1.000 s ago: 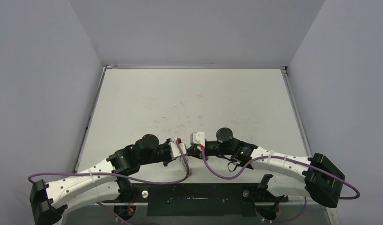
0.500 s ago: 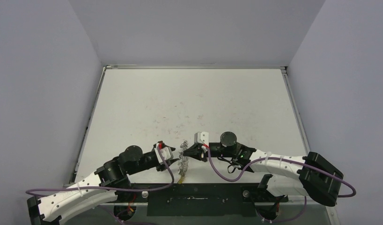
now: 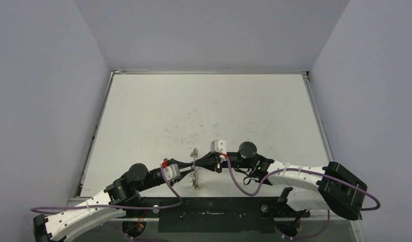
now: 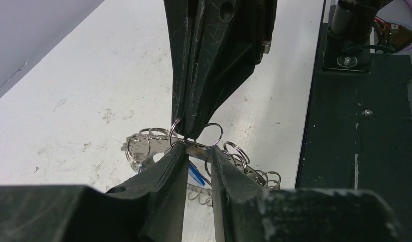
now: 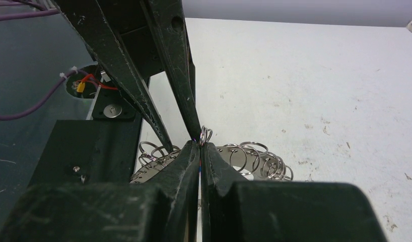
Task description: Put the keys on the keyring
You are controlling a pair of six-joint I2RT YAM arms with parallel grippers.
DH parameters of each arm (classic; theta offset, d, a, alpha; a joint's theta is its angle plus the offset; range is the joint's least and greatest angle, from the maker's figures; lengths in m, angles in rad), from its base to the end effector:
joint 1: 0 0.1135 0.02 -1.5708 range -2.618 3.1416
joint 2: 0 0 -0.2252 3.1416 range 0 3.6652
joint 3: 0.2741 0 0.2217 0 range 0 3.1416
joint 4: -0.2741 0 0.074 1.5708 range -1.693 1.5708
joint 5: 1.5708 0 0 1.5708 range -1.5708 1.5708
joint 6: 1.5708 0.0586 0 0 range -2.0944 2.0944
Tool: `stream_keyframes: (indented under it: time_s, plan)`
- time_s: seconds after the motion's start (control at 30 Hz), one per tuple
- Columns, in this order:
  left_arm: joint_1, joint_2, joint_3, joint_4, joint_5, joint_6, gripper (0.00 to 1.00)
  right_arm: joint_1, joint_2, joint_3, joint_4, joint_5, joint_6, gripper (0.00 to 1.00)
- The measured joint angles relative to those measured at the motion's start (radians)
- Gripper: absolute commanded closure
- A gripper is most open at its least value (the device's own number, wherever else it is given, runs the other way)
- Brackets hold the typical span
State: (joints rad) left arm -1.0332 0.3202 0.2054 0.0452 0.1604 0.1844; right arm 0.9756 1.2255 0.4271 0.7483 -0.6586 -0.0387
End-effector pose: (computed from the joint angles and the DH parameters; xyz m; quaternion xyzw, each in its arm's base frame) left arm 0.0722 -0.1394 0.2104 0.4617 0.5667 -0.3333 0.5954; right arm 0.1138 0.2320 0.2084 -0.5278 0.4911 0.5035 0.4761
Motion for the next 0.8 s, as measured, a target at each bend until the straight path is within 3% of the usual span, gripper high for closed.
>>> stream_keyframes:
  time_s: [0.13, 0.53, 0.67, 0.8]
  plan:
    - [0.000, 0.018, 0.000, 0.034, 0.005, 0.003, 0.72, -0.002, 0.000, 0.000, 0.010, -0.004, 0.002, 1.00]
    - [0.000, 0.008, 0.011, 0.025, 0.001, 0.018, 0.79, -0.002, 0.000, -0.001, 0.010, -0.006, 0.001, 1.00]
    - [0.000, -0.028, 0.035, -0.007, -0.007, 0.037, 0.70, -0.002, 0.000, -0.001, 0.008, -0.012, 0.001, 1.00]
    - [0.000, -0.040, 0.047, -0.022, -0.024, 0.056, 0.70, -0.002, 0.000, -0.001, 0.005, -0.021, 0.001, 1.00]
